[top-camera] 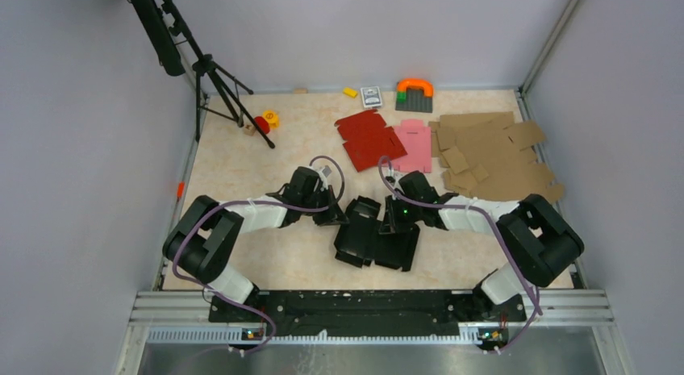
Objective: Fold the paper box
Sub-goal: Fold the paper box at the center of the board.
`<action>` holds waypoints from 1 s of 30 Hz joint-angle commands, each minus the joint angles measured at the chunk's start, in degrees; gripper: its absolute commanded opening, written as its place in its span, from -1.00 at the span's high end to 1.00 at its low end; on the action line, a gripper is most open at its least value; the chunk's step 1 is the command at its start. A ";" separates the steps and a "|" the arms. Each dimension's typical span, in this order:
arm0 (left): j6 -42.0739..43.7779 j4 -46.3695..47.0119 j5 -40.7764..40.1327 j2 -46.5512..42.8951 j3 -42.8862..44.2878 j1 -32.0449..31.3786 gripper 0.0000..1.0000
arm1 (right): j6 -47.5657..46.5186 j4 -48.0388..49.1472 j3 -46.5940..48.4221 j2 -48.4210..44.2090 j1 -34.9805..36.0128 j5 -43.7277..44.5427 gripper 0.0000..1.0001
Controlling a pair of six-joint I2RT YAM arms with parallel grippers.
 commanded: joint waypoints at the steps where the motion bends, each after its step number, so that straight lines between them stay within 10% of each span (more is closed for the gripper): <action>1: 0.18 1.39 -2.19 -1.74 0.10 -0.09 1.00 | 1.46 2.26 -3.58 1.89 1.28 0.37 1.00; 22: -3.39 4.71 -3.99 -3.36 -2.33 -3.69 1.00 | -1.18 -6.83 6.63 -11.02 1.24 2.86 0.78; 30: -1.53 3.22 -4.49 -5.25 -1.87 -3.94 0.37 | -0.07 -3.22 10.65 -5.85 1.26 1.46 0.45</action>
